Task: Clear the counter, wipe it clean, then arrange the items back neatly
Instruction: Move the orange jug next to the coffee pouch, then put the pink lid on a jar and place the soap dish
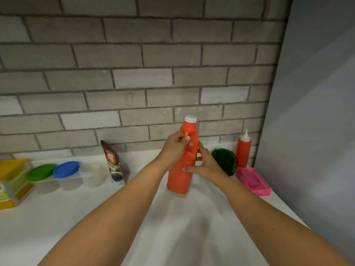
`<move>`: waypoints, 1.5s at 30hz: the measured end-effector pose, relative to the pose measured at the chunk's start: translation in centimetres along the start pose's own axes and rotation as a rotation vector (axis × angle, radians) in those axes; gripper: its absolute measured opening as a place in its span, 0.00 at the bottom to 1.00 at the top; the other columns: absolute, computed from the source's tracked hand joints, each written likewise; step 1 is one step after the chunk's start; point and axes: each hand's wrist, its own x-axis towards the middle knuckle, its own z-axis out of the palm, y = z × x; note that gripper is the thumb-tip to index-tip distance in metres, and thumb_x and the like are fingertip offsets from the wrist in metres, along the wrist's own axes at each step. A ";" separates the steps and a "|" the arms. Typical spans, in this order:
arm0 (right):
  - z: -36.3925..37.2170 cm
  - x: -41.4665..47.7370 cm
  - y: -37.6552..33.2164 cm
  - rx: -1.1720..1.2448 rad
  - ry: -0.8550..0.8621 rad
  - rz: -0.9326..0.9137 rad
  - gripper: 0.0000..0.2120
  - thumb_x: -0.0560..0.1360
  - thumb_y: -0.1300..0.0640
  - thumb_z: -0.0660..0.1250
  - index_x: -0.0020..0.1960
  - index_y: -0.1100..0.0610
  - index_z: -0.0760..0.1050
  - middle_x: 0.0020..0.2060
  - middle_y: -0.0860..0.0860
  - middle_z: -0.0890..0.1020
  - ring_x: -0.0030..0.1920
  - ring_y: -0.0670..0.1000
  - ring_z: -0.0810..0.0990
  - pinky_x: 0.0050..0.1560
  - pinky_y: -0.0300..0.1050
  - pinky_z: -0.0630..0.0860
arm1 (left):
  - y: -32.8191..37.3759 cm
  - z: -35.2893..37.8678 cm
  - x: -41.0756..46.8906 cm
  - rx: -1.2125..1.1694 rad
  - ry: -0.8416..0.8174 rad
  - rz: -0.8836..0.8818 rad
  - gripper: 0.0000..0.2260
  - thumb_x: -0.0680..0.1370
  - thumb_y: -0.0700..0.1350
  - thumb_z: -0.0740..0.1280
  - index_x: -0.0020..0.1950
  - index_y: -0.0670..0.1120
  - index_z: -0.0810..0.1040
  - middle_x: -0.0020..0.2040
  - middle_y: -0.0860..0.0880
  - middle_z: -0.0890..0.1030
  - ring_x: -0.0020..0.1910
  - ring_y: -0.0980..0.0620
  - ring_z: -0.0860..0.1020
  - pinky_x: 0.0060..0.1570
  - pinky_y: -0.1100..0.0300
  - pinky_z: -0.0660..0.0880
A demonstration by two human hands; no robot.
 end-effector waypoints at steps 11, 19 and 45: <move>10.2 5.9 0.2 -0.173 -0.042 0.040 0.37 0.73 0.57 0.69 0.76 0.49 0.52 0.61 0.55 0.76 0.57 0.57 0.78 0.59 0.46 0.74 | -6.1 -8.2 2.2 -0.063 0.268 -0.114 0.09 0.79 0.41 0.61 0.40 0.46 0.75 0.44 0.45 0.80 0.46 0.46 0.78 0.57 0.47 0.73; 13.2 8.7 0.4 -0.229 -0.098 0.038 0.36 0.74 0.56 0.68 0.76 0.47 0.53 0.62 0.55 0.77 0.58 0.58 0.78 0.61 0.48 0.73 | -8.8 -10.9 3.6 -0.071 0.337 -0.108 0.06 0.79 0.42 0.61 0.45 0.42 0.75 0.49 0.42 0.80 0.50 0.46 0.77 0.59 0.47 0.72; 11.0 8.5 1.3 -0.345 -0.026 0.128 0.26 0.77 0.52 0.63 0.73 0.54 0.62 0.61 0.56 0.76 0.61 0.54 0.74 0.60 0.43 0.70 | -10.1 -9.6 2.9 0.221 0.635 -0.103 0.16 0.74 0.46 0.69 0.56 0.46 0.66 0.54 0.46 0.67 0.60 0.42 0.70 0.63 0.45 0.67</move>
